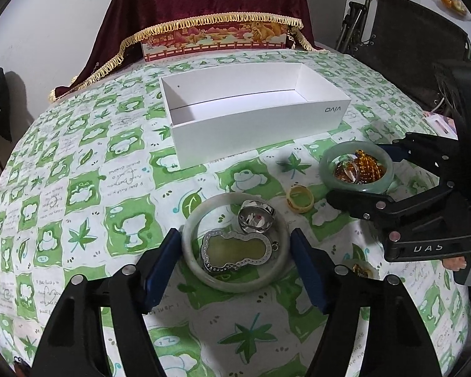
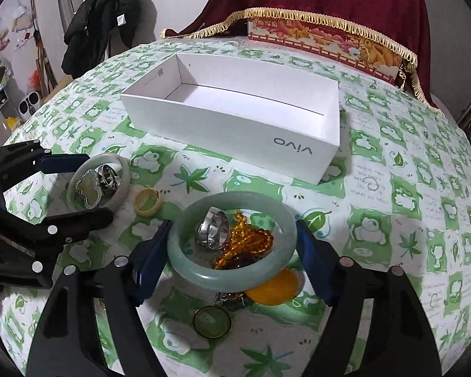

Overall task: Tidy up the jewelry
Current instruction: 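Grasp the whitish bangle with the left tool while the right tool grasps the green jade bangle, then carry both bangles into the white vivo box and open both tools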

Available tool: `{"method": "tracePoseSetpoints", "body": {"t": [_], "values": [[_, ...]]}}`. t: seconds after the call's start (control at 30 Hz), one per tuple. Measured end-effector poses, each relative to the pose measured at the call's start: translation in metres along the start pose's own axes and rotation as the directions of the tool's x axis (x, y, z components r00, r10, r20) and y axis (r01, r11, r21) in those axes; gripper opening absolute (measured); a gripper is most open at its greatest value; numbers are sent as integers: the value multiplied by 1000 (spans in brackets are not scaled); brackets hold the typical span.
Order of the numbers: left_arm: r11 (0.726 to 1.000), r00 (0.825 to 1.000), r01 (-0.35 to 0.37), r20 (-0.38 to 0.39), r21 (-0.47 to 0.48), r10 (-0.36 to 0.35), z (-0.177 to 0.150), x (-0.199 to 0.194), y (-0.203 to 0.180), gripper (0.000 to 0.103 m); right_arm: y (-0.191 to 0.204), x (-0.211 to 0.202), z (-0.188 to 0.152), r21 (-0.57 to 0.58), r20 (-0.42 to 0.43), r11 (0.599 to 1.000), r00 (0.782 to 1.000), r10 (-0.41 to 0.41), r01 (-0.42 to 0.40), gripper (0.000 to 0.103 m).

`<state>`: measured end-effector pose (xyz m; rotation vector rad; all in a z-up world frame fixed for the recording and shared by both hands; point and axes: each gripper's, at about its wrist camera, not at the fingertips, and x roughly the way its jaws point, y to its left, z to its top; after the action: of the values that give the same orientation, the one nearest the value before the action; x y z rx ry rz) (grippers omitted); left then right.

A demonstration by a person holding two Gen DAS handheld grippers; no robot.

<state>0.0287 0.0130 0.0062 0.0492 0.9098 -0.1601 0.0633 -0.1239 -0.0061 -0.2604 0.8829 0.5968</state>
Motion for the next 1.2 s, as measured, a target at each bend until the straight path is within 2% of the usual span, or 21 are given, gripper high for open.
{"method": "tracePoseSetpoints", "body": {"t": [0.03,0.33,0.8,0.97,1.1,1.2], "values": [[1000,1000,7,3,-7,-7,0,-1,1,71,0,-1,0,-1,4,1000,1000,5,-5,69],[1000,999,17,39,-16,-16,-1,-8,2,70,-5,-7,-4,31,31,999,999,21,-22,69],[992,991,96,97,-82,-88,2,-20,15,70,-12,-25,-5,80,118,995,992,47,-56,69],[992,990,97,111,-81,-88,2,-24,14,70,-11,-34,-5,78,156,995,986,53,-66,69],[995,991,57,128,-76,-47,4,-29,12,70,-11,-44,-4,82,196,995,980,36,-53,69],[995,987,60,151,-85,-47,10,-38,14,70,-15,-54,-1,98,231,994,973,28,-52,69]]}}
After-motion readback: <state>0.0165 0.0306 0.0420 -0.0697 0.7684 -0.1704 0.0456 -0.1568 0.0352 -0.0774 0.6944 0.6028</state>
